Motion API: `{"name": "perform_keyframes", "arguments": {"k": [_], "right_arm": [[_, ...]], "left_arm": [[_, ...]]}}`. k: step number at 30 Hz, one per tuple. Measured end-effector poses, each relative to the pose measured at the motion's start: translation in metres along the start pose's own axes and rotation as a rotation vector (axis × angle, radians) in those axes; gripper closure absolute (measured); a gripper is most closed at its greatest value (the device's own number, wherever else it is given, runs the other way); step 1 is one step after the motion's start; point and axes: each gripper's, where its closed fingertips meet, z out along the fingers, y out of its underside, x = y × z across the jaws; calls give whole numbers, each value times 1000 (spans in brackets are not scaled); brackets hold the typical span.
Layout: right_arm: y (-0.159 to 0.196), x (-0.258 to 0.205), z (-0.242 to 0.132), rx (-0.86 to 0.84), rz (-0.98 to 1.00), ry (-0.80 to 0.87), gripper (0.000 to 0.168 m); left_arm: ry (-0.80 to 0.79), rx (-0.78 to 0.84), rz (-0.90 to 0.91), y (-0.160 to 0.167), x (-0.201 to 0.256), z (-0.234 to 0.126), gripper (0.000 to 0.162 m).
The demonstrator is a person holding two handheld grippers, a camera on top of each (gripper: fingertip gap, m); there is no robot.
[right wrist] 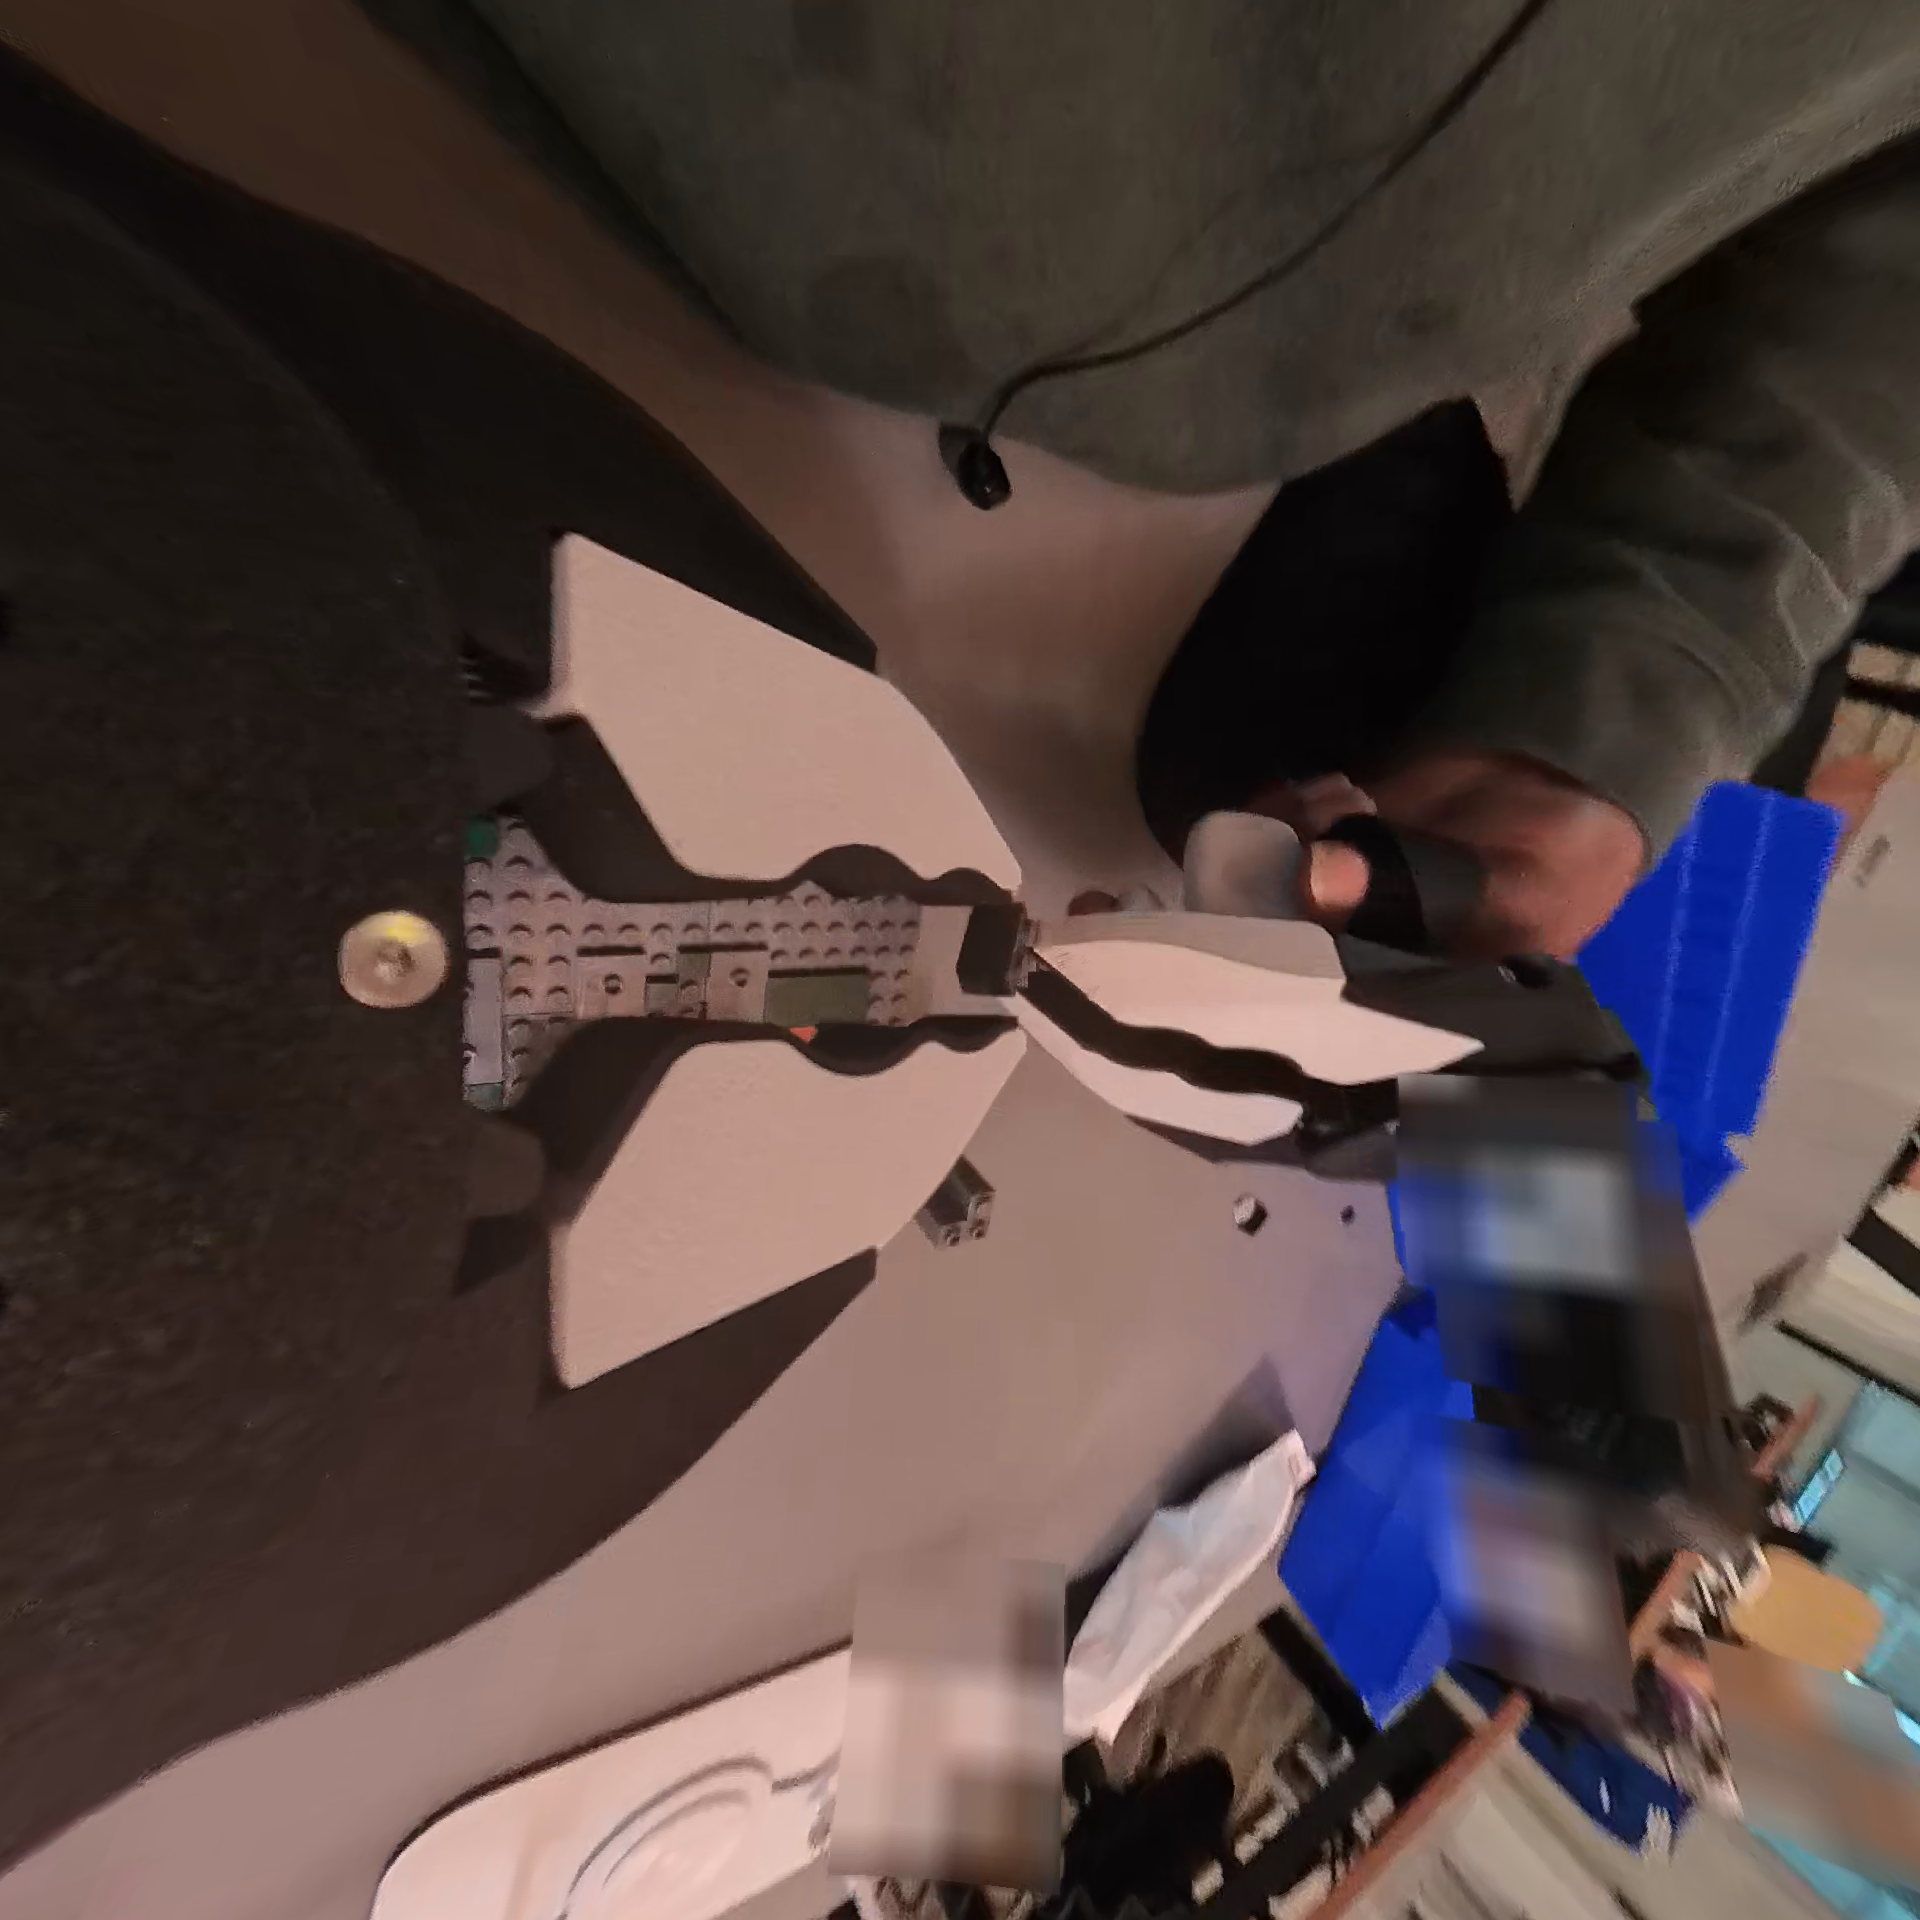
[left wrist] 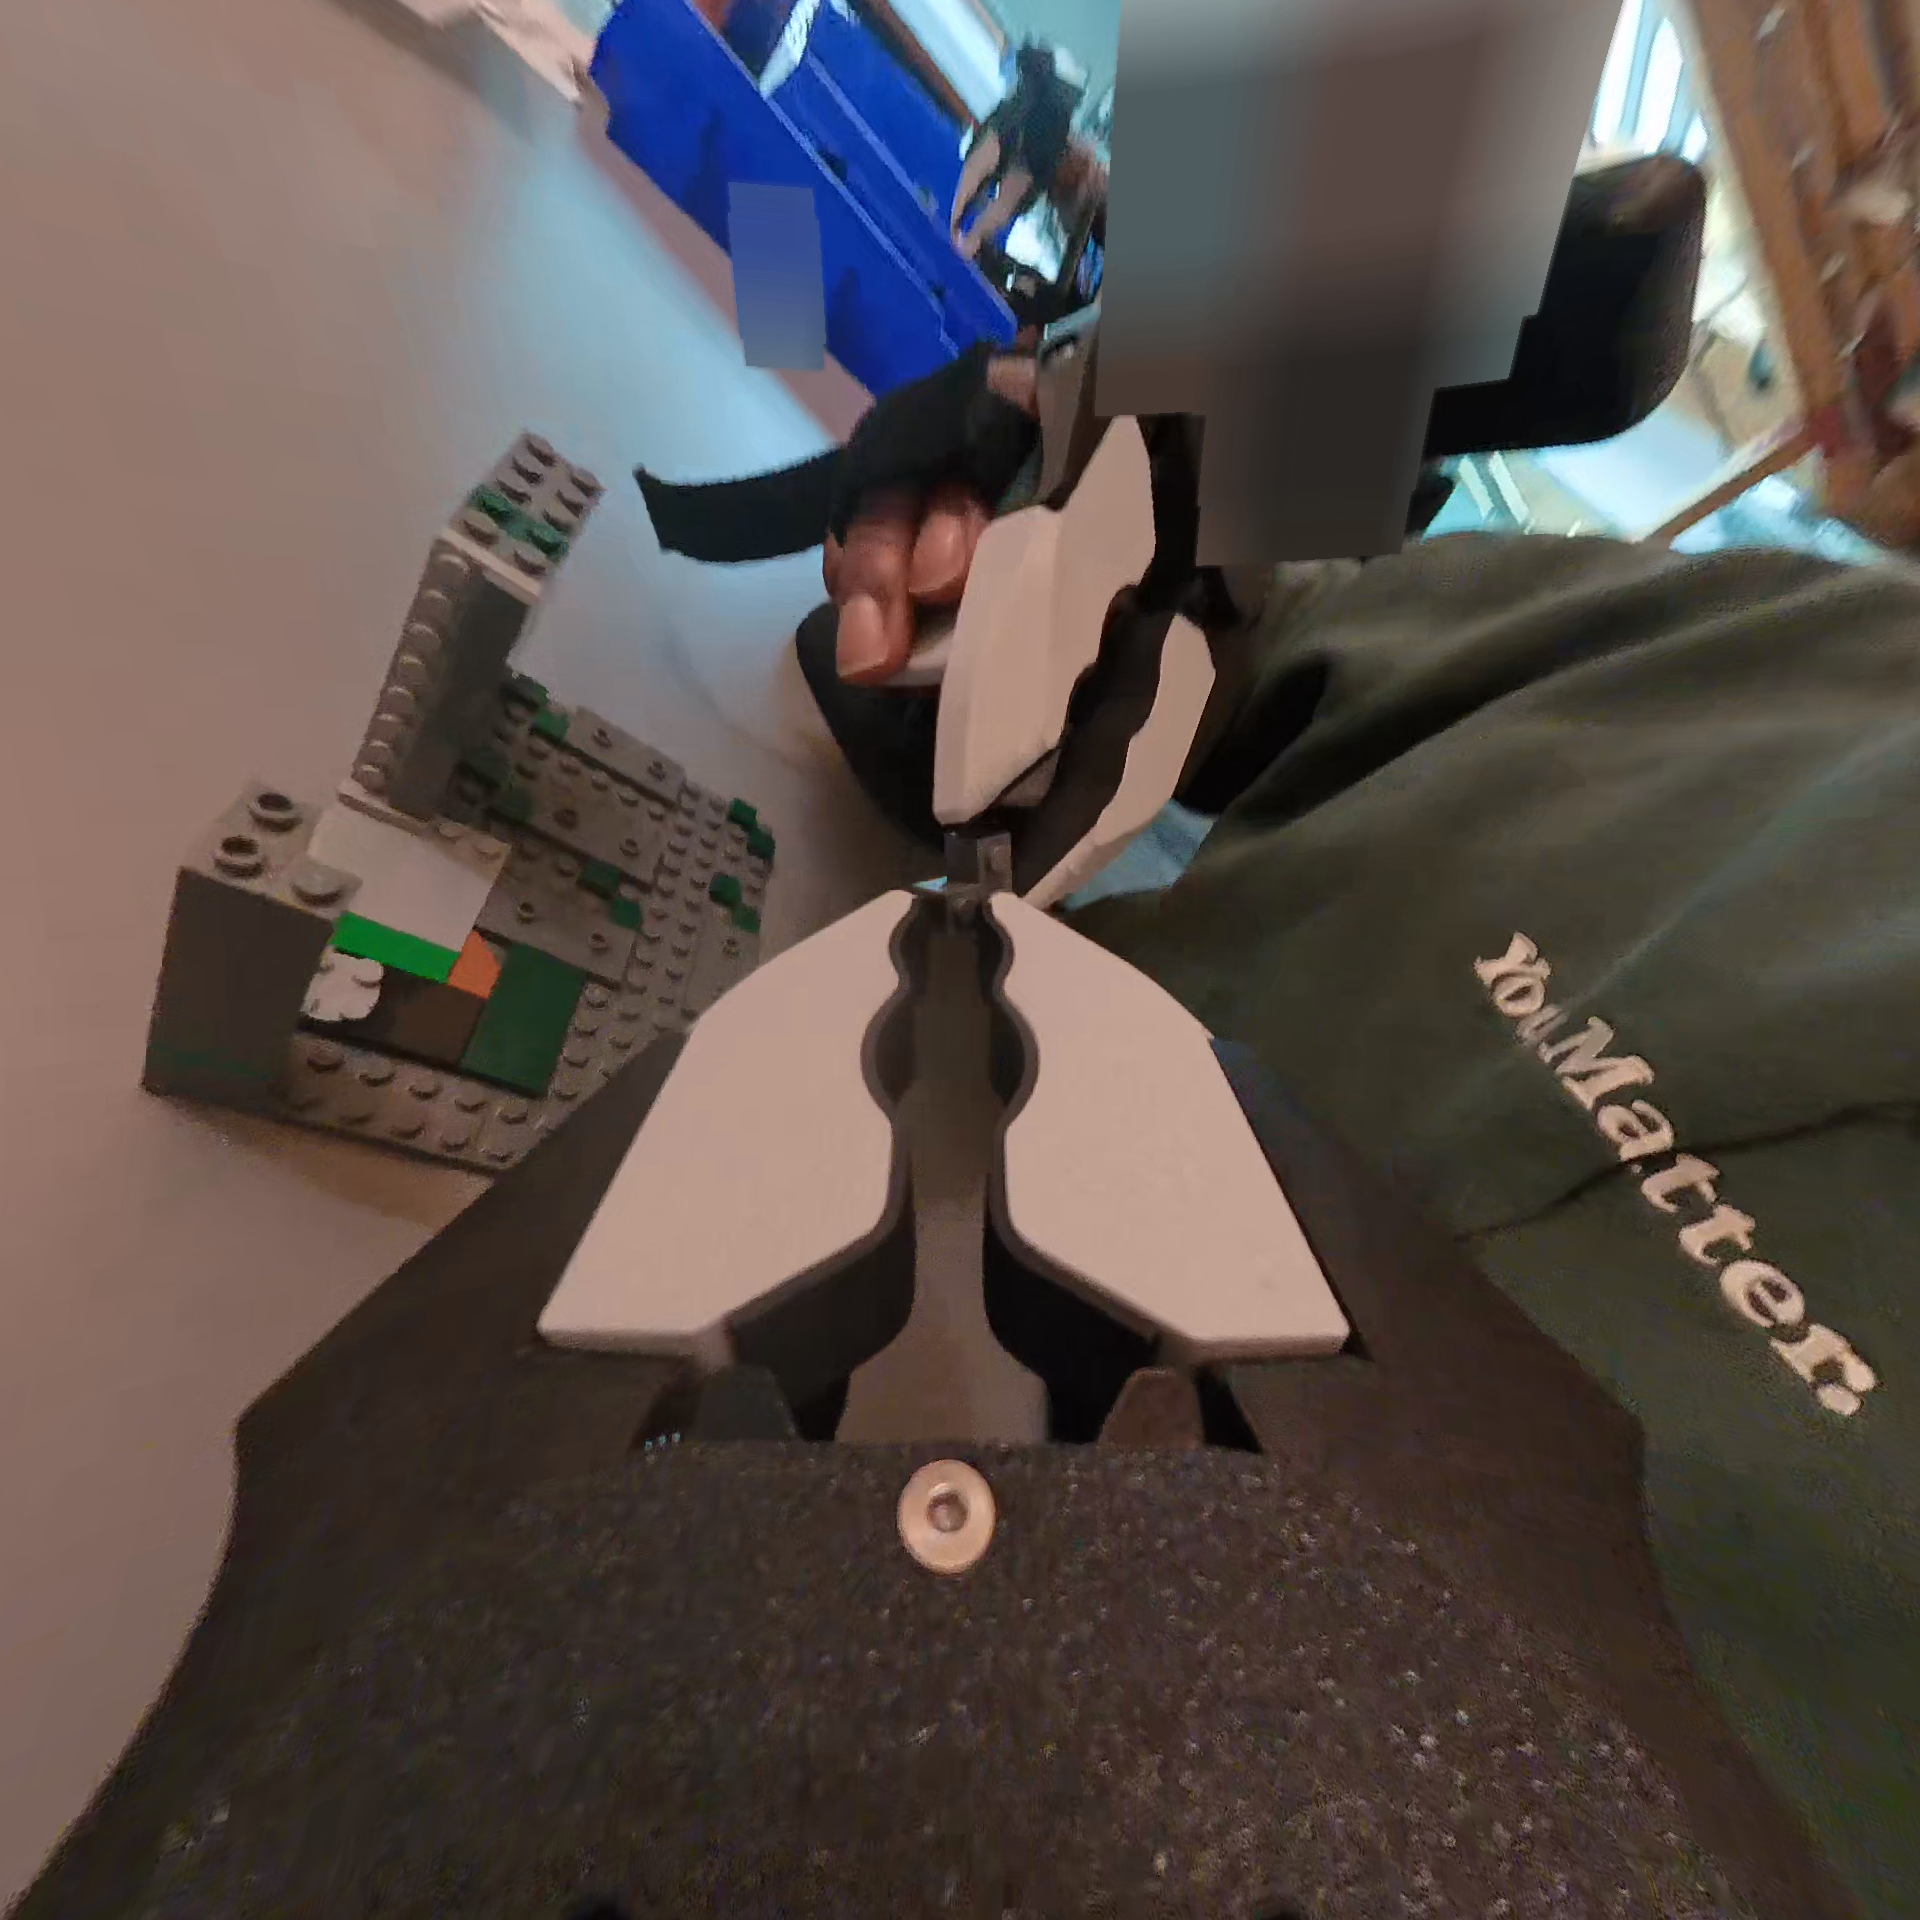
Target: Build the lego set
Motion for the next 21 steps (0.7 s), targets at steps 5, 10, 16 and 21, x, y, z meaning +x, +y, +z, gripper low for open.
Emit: {"name": "perform_keyframes", "arguments": {"k": [5, 10, 16, 21], "right_arm": [[3, -8, 4, -75, -22, -130, 156], [0, 1, 3, -37, -6, -41, 159], [-7, 25, -4, 41, -11, 234, 160], [-13, 27, -3, 55, -57, 336, 160]], "left_arm": [[-41, -144, 85, 5, 1, -1, 154], [-54, -64, 75, -7, -2, -6, 151], [3, 113, -36, -17, 1, -3, 145], [80, 224, -107, -26, 6, -4, 147]]}}
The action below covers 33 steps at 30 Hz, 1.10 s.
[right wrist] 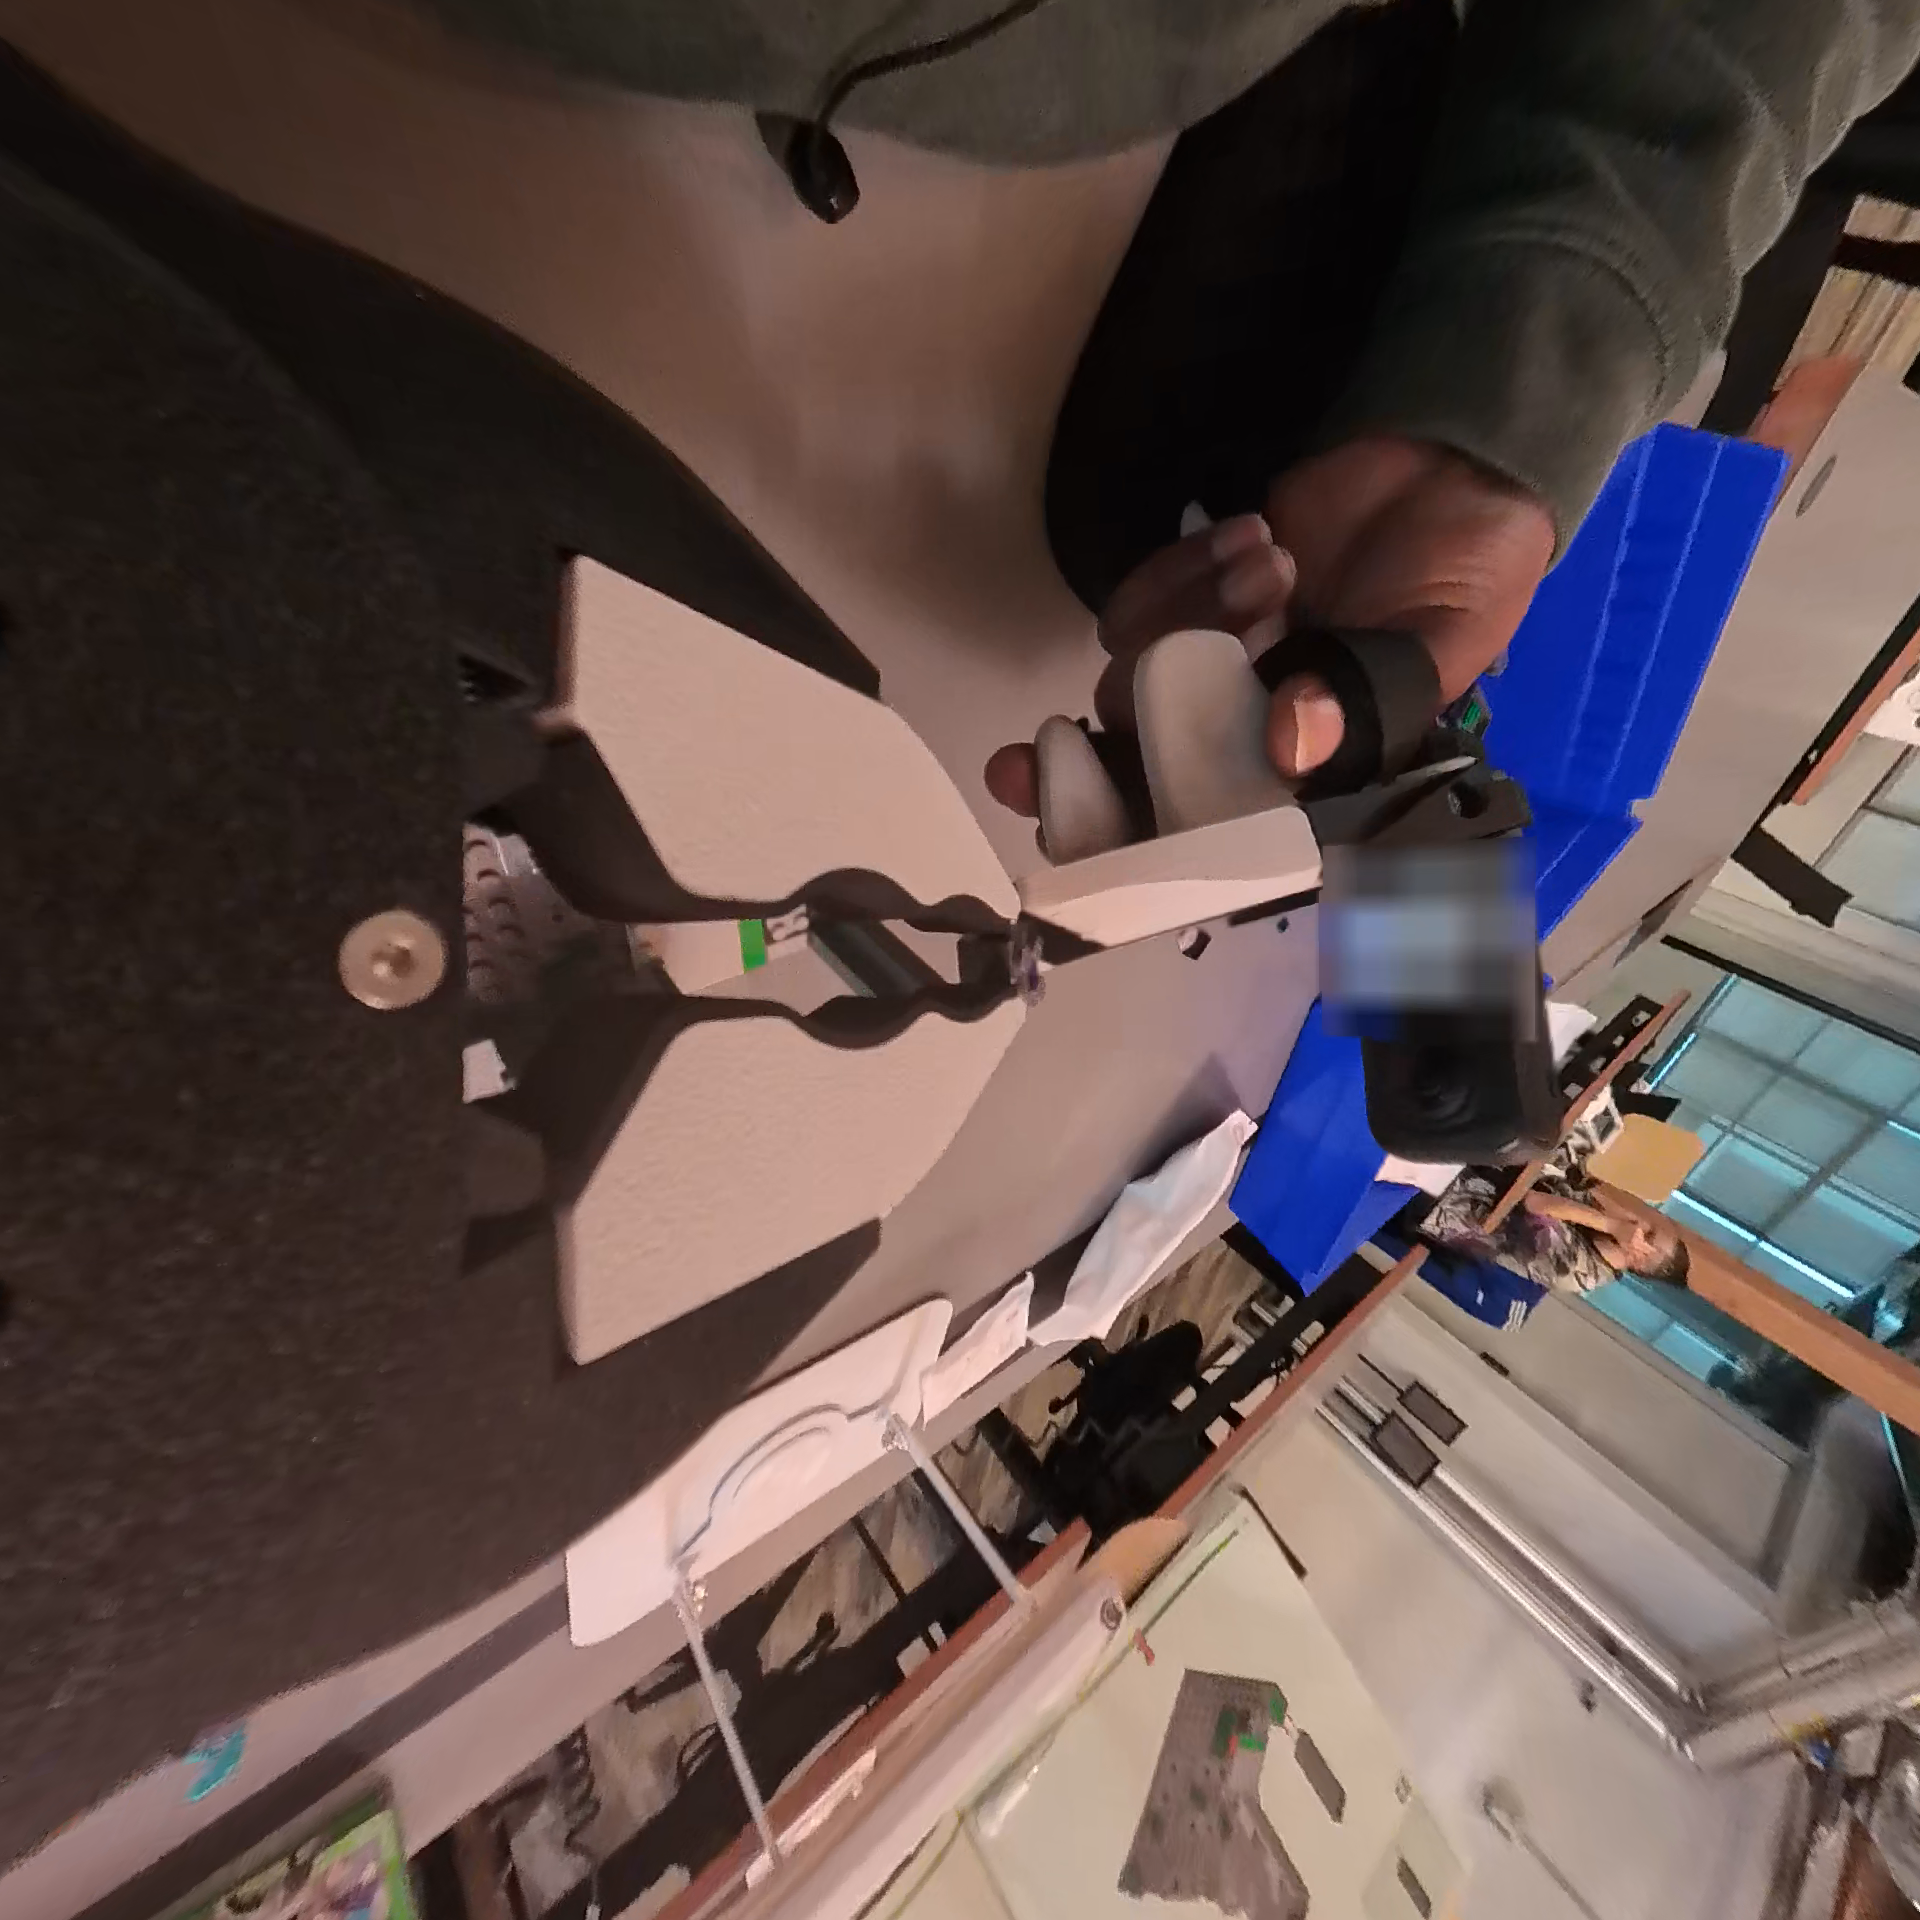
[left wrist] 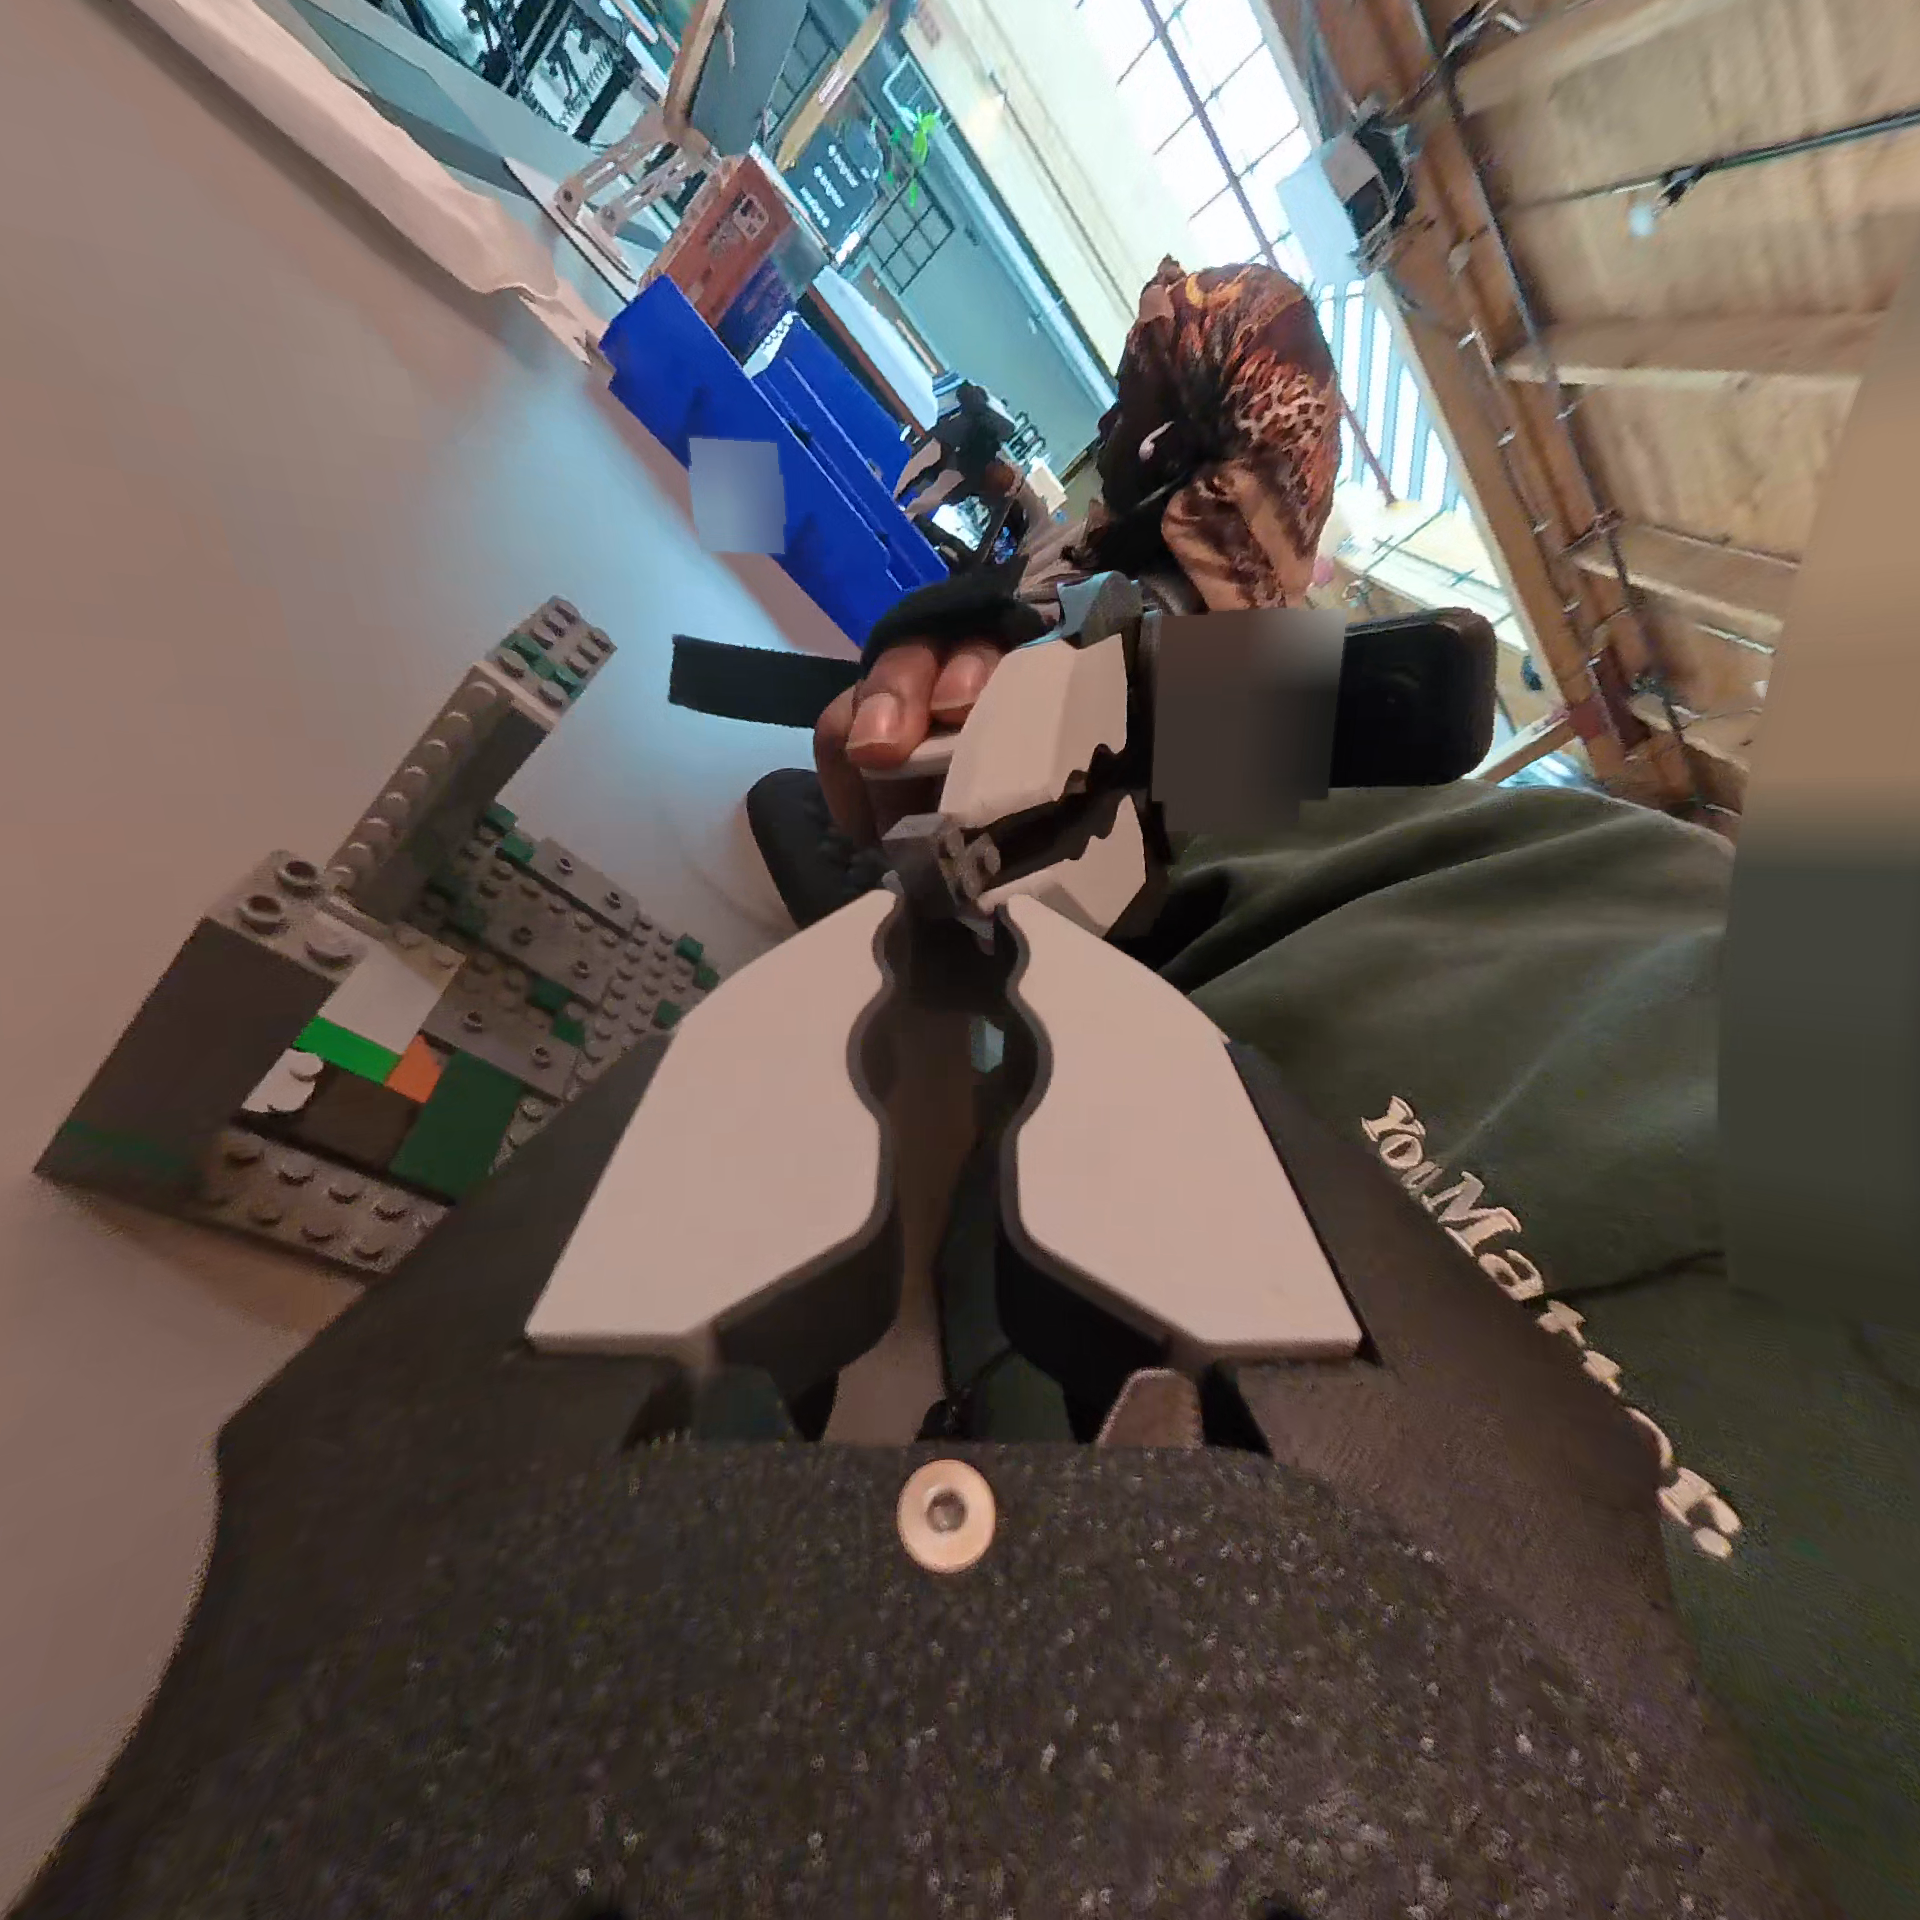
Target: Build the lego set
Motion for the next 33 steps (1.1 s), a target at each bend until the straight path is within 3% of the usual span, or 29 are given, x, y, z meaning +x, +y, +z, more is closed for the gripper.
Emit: {"name": "perform_keyframes", "arguments": {"k": [9, 13, 18, 22, 33], "right_arm": [[0, -9, 2, 16, 34, -59, 161], [-2, -9, 2, 34, 39, -57, 161], [-4, -10, 3, 49, 23, -49, 161], [-2, -14, 4, 38, 25, -86, 161], [-3, -32, -8, -98, 16, -720, 153]], "left_arm": [[11, -15, -37, 5, -1, -6, 152], [63, 44, -77, -1, 4, -7, 146], [97, 83, -115, -1, 5, -5, 149], [81, 30, -100, 5, 3, -6, 150], [38, -411, 42, 40, 8, -8, 150]]}}
